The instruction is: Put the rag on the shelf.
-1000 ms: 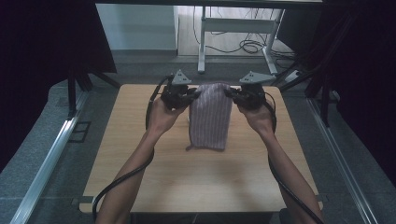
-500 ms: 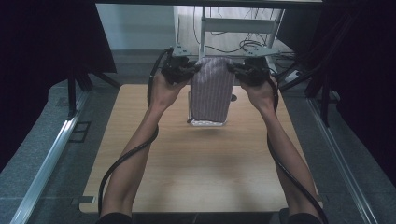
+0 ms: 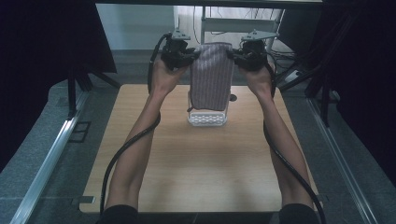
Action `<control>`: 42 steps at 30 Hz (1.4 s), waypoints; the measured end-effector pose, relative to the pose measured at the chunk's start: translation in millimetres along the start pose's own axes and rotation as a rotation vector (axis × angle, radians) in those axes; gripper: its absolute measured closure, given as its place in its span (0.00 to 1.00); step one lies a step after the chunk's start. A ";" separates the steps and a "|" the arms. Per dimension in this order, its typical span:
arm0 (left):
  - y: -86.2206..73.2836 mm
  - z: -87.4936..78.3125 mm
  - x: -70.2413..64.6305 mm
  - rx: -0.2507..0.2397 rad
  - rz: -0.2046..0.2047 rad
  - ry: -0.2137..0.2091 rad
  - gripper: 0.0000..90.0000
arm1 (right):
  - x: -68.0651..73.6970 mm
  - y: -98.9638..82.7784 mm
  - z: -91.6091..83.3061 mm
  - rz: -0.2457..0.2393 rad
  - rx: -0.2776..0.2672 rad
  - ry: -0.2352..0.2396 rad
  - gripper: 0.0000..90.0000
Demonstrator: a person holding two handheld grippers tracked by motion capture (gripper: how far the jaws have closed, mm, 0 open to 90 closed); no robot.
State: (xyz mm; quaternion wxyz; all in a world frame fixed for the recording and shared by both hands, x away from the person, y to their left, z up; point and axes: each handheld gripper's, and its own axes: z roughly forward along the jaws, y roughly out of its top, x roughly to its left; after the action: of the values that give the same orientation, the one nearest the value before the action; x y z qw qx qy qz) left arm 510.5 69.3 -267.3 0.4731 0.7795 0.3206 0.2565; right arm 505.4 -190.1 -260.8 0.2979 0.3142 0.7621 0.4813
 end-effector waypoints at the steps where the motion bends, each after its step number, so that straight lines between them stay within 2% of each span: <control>1: 0.1 2.1 2.5 0.000 -0.008 -0.001 0.84 | -1.3 1.1 2.5 0.002 0.004 -0.003 0.91; 5: -0.6 15.6 13.8 0.006 -0.052 0.004 0.84 | -7.8 3.5 15.8 0.032 0.021 -0.008 0.91; 10: -5.8 31.6 21.5 -0.002 -0.080 0.020 0.83 | -16.0 0.7 31.8 0.057 0.038 -0.019 0.91; 14: -10.5 41.6 26.2 -0.001 -0.085 0.041 0.82 | -19.9 -3.0 41.0 0.069 0.043 -0.022 0.91; 16: -13.9 48.5 27.7 0.006 -0.089 0.057 0.82 | -22.8 -7.9 50.9 0.075 0.060 -0.029 0.91; 20: -23.2 64.9 28.6 0.039 -0.070 0.107 0.82 | -25.4 -15.4 63.4 0.084 0.087 -0.037 0.91; 22: -25.8 68.2 30.0 0.047 -0.073 0.109 0.81 | -26.3 -19.8 69.5 0.080 0.105 -0.039 0.91; 23: -28.5 71.8 30.3 0.056 -0.088 0.115 0.81 | -26.3 -19.8 69.5 0.080 0.105 -0.039 0.91; 29: -43.6 94.0 28.5 0.153 -0.067 0.152 0.77 | -27.7 -35.9 87.3 0.082 0.168 -0.047 0.90; 30: -43.6 94.0 28.5 0.153 -0.067 0.152 0.72 | -27.7 -35.9 87.3 0.082 0.168 -0.047 0.90; 32: -48.2 98.1 27.2 0.195 -0.065 0.180 0.62 | -28.8 -41.7 91.8 0.093 0.207 -0.041 0.79; 34: -48.7 97.8 26.9 0.194 -0.073 0.175 0.54 | -29.7 -45.1 92.1 0.096 0.219 -0.033 0.75; 37: -47.6 92.4 24.4 0.165 -0.077 0.172 0.48 | -30.1 -49.9 90.5 0.094 0.226 -0.019 0.70; 39: -46.1 85.0 22.4 0.138 -0.092 0.146 0.45 | -29.4 -53.0 88.3 0.101 0.221 -0.002 0.68; 40: -46.1 85.0 22.4 0.138 -0.092 0.146 0.43 | -29.1 -54.7 87.2 0.101 0.223 0.008 0.66; 42: -45.2 80.2 20.3 0.128 -0.099 0.115 0.41 | -28.4 -56.4 86.5 0.110 0.222 0.021 0.64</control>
State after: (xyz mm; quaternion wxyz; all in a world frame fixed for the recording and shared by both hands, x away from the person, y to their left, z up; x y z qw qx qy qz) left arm 568.7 54.1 -339.9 0.4153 0.7752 0.4010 0.2564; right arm 577.8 -183.6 -339.5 0.2266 0.3816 0.7955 0.4126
